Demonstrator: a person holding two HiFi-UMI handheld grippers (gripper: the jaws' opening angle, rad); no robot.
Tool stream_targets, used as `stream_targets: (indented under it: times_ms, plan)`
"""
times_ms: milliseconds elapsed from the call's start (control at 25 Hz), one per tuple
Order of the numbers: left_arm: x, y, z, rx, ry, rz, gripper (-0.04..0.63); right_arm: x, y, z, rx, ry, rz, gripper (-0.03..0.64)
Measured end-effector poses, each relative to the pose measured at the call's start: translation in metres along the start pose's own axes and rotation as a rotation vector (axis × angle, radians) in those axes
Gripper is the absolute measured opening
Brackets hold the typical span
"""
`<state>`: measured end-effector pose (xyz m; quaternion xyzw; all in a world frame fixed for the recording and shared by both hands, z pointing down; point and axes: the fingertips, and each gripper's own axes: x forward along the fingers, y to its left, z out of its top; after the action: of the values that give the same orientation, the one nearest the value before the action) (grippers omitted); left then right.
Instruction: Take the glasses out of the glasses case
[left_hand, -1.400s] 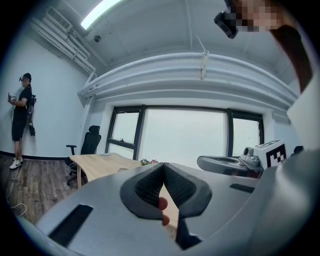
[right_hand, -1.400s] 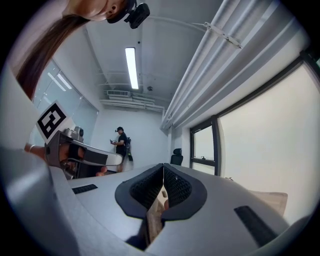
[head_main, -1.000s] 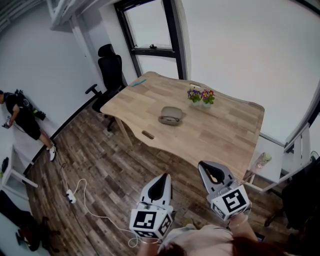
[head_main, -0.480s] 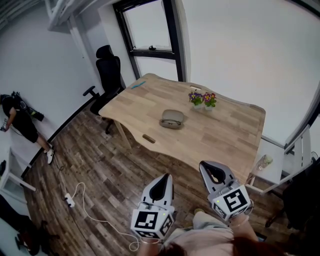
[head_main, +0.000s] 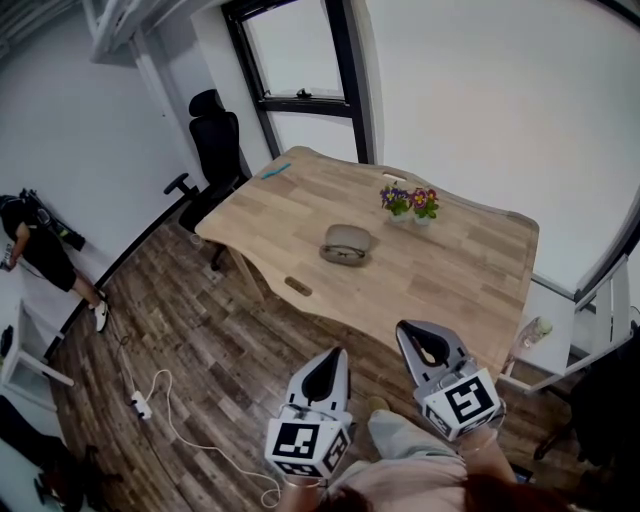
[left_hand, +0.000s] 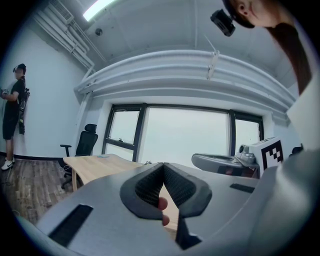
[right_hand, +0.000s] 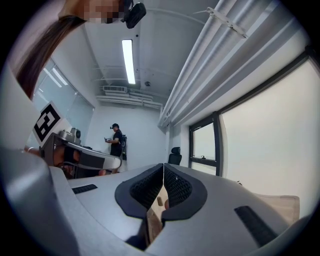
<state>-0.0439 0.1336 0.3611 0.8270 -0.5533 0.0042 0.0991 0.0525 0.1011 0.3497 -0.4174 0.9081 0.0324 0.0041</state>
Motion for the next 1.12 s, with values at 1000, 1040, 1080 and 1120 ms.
stream_targets:
  times_ms: [1000,1040,1080,1120]
  plan:
    - [0.132,0.079,0.02,0.002,0.031,0.024,0.002,0.132,-0.082,-0.016,0.03,0.012,0.023,0.002]
    - [0.137,0.081,0.022,0.0,0.03,0.025,0.002,0.136,-0.085,-0.016,0.03,0.015,0.026,0.002]
    - [0.141,0.083,0.023,-0.001,0.029,0.027,0.002,0.141,-0.088,-0.016,0.029,0.016,0.03,0.002]
    - [0.146,0.085,0.024,-0.002,0.029,0.028,0.002,0.145,-0.092,-0.016,0.028,0.018,0.033,0.002]
